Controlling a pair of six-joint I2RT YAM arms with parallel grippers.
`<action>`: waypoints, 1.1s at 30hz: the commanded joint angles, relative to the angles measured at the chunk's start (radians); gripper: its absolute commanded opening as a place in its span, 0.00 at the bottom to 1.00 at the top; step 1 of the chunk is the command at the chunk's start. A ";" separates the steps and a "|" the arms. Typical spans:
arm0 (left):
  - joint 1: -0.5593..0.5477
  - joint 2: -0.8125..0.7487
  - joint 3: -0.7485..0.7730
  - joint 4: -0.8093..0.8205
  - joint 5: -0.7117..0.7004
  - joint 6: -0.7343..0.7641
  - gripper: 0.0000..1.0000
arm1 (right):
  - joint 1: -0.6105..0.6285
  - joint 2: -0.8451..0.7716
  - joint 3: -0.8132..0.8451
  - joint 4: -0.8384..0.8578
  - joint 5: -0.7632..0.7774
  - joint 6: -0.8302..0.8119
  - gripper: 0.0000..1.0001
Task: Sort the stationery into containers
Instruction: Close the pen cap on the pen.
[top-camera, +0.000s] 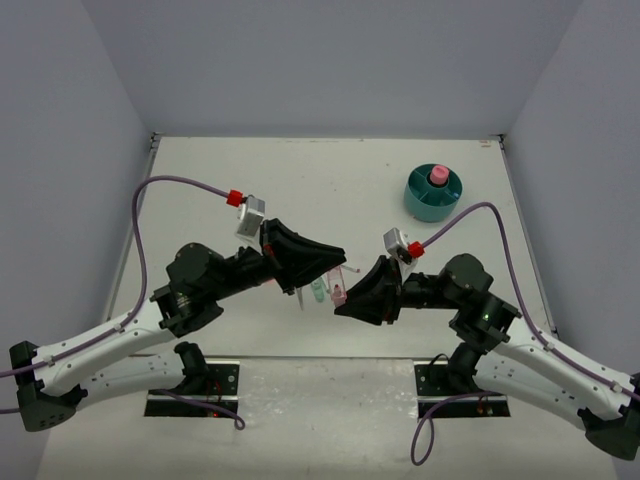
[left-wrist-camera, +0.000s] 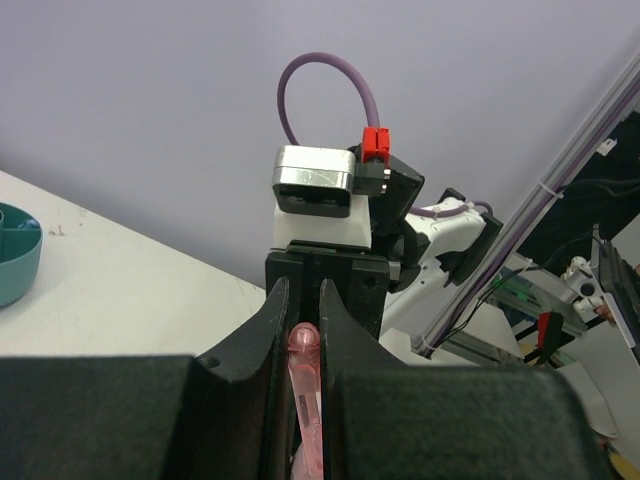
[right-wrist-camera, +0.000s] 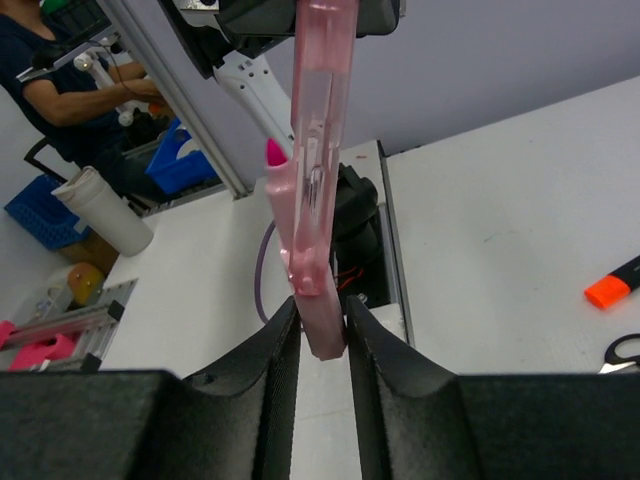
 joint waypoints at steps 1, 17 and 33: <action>-0.003 -0.001 -0.008 0.052 -0.006 -0.011 0.00 | 0.000 -0.001 0.047 0.055 -0.002 0.002 0.17; -0.003 0.018 -0.054 0.099 0.030 0.031 0.00 | 0.001 -0.038 0.057 0.079 0.069 0.117 0.00; -0.003 0.109 -0.194 0.205 0.175 -0.037 0.00 | -0.001 0.054 0.434 -0.135 0.277 -0.015 0.00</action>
